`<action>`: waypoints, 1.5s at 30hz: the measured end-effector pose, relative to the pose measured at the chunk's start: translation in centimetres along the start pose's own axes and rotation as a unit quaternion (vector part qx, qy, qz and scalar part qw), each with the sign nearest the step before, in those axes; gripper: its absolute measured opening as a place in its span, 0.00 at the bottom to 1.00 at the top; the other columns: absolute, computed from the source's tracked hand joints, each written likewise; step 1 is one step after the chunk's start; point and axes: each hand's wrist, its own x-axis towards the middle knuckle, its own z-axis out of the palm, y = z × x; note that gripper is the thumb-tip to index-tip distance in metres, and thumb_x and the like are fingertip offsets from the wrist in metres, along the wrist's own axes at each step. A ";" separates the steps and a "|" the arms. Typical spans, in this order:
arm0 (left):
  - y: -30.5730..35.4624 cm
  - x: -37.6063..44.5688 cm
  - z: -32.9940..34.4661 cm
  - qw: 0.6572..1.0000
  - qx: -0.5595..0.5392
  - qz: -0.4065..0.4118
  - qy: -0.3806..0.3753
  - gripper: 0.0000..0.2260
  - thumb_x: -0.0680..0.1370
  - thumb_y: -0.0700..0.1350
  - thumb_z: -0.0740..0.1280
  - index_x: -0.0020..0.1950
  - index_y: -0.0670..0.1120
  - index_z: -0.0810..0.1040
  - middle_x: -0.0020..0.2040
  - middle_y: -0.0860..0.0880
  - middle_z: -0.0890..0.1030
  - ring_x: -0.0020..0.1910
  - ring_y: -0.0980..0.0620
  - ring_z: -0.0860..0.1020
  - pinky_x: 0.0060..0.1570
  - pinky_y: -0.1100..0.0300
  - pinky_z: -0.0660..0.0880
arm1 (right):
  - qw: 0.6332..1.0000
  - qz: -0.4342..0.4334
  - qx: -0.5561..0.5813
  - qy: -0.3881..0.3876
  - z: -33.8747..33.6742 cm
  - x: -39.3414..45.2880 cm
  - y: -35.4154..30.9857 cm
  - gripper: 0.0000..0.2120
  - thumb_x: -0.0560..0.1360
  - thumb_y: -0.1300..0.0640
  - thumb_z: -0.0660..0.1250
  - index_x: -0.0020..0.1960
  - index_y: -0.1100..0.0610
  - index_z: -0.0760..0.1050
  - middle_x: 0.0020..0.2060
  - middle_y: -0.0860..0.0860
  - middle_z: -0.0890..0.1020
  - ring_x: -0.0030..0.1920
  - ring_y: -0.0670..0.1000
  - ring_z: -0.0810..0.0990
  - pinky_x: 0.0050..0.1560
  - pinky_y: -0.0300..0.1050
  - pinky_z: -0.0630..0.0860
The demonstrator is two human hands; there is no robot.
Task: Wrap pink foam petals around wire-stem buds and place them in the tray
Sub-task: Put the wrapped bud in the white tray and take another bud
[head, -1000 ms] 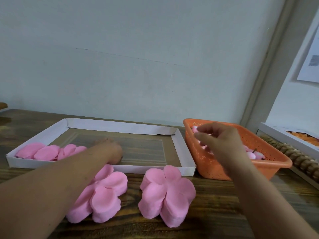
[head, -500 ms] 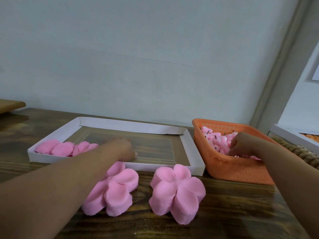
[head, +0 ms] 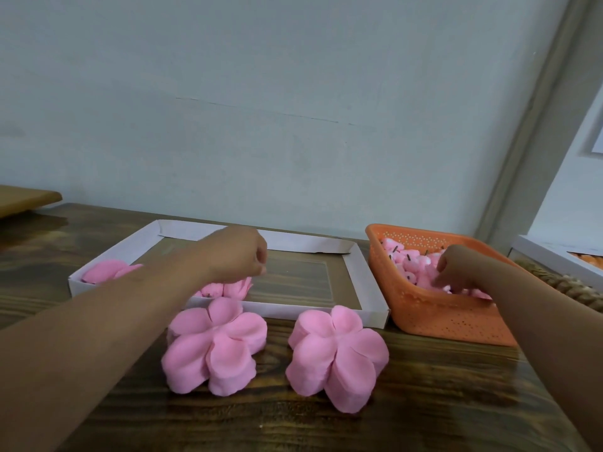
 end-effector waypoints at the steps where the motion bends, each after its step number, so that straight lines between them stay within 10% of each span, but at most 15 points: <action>1: -0.1 -0.9 -0.6 0.999 -0.014 0.031 -0.009 0.06 0.75 0.46 0.69 0.51 0.49 0.82 0.45 0.52 0.80 0.43 0.58 0.77 0.40 0.70 0.70 | 0.999 0.004 0.034 0.030 0.0 0.2 0.4 0.07 0.74 0.60 0.67 0.45 0.64 0.79 0.37 0.58 0.79 0.34 0.53 0.73 0.35 0.41 0.71; 4: -0.1 -3.9 -0.9 0.995 -0.015 0.082 -0.059 0.06 0.74 0.47 0.70 0.49 0.56 0.82 0.41 0.58 0.78 0.35 0.64 0.72 0.33 0.75 0.66 | 0.981 -0.002 0.126 0.148 0.2 0.8 1.5 0.12 0.71 0.60 0.68 0.30 0.62 0.75 0.28 0.58 0.75 0.31 0.54 0.71 0.34 0.42 0.67; 11: 0.2 -6.6 1.4 0.994 -0.027 0.078 -0.073 0.12 0.76 0.48 0.66 0.59 0.54 0.79 0.50 0.51 0.77 0.46 0.56 0.75 0.47 0.60 0.72 | 0.928 -0.036 0.222 0.298 1.4 -0.4 1.9 0.17 0.76 0.51 0.64 0.32 0.59 0.75 0.25 0.57 0.77 0.29 0.56 0.75 0.31 0.43 0.68; 30: 1.6 -7.5 2.0 0.996 0.036 0.079 -0.015 0.11 0.79 0.46 0.60 0.37 0.54 0.70 0.37 0.54 0.65 0.45 0.51 0.71 0.34 0.65 0.59 | 0.898 -0.065 0.291 0.324 3.5 -3.6 1.1 0.19 0.77 0.50 0.63 0.32 0.59 0.77 0.25 0.55 0.77 0.29 0.56 0.75 0.32 0.44 0.67; 45: 0.7 -7.0 3.5 0.993 0.046 0.102 0.040 0.06 0.78 0.46 0.61 0.48 0.52 0.77 0.37 0.57 0.65 0.43 0.53 0.68 0.44 0.59 0.67 | 0.903 -0.051 0.302 0.300 3.6 -5.0 0.7 0.15 0.76 0.51 0.64 0.34 0.57 0.78 0.28 0.55 0.80 0.32 0.57 0.78 0.40 0.49 0.74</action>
